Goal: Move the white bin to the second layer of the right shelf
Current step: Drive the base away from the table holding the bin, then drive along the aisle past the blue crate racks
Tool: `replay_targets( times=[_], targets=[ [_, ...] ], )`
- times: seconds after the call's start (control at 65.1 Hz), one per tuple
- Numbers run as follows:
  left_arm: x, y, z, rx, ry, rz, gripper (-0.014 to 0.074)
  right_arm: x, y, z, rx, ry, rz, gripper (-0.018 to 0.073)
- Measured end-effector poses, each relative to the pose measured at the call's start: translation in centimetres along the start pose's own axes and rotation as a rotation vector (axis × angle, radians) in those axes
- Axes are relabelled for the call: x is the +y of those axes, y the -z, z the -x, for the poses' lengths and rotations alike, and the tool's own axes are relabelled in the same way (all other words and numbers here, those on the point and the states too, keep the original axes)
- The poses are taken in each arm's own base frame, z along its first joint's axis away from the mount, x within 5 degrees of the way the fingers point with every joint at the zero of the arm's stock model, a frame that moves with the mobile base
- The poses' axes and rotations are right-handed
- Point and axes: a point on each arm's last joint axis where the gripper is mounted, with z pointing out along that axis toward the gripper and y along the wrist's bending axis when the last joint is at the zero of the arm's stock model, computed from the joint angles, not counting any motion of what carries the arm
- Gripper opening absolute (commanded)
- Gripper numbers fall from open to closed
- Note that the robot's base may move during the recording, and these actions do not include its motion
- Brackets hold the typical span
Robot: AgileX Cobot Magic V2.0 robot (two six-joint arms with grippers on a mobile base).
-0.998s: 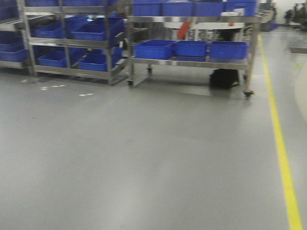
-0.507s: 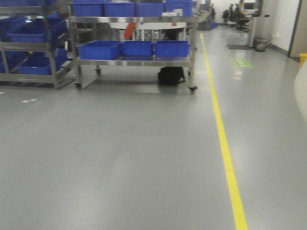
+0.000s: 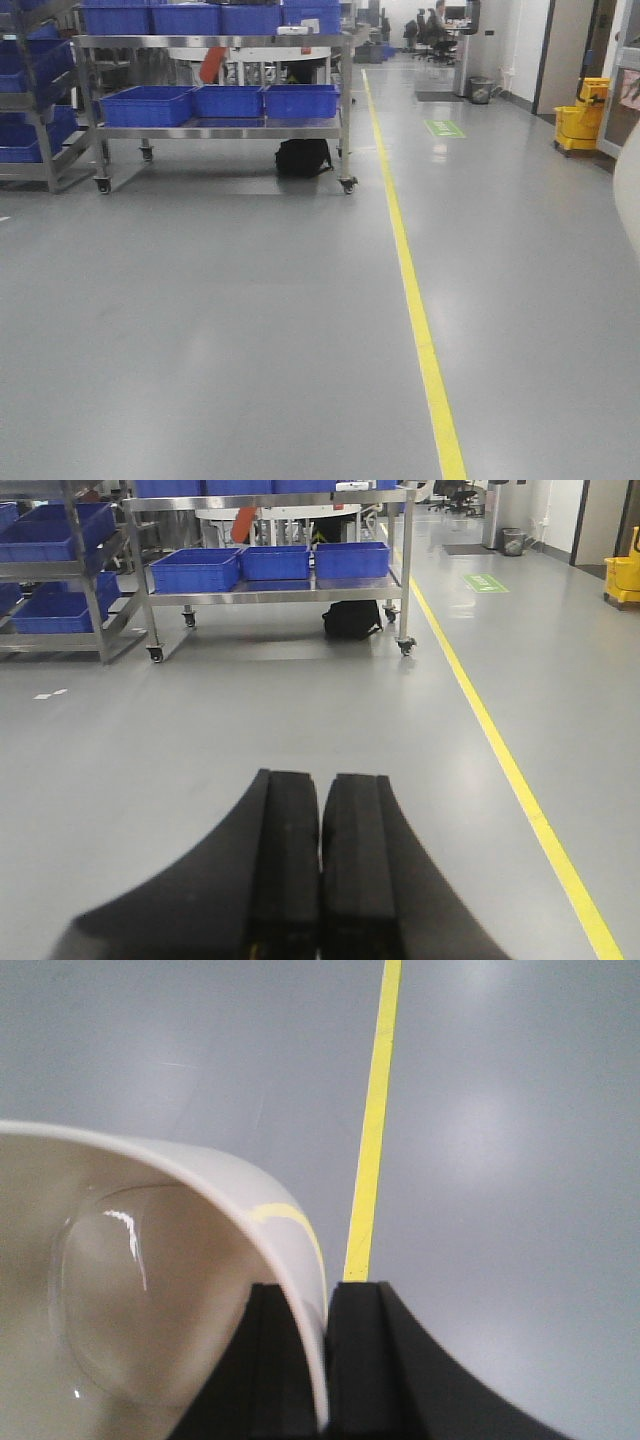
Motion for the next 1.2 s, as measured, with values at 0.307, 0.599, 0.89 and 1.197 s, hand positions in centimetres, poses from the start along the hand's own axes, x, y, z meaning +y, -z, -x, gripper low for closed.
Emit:
replay_targets(
  times=[0.307, 0.599, 0.89, 1.197],
  targets=[
    [0.0, 0.0, 0.0, 0.0, 0.0, 0.0, 0.0085, 0.0, 0.0, 0.0, 0.0, 0.0, 0.0, 0.0048],
    [0.0, 0.0, 0.0, 0.0, 0.0, 0.0, 0.0085, 0.0, 0.0, 0.0, 0.0, 0.0, 0.0, 0.0048],
    [0.0, 0.0, 0.0, 0.0, 0.0, 0.0, 0.0085, 0.0, 0.0, 0.0, 0.0, 0.0, 0.0, 0.0048],
    [0.0, 0.0, 0.0, 0.0, 0.0, 0.0, 0.0085, 0.0, 0.0, 0.0, 0.0, 0.0, 0.0, 0.0048]
  ],
)
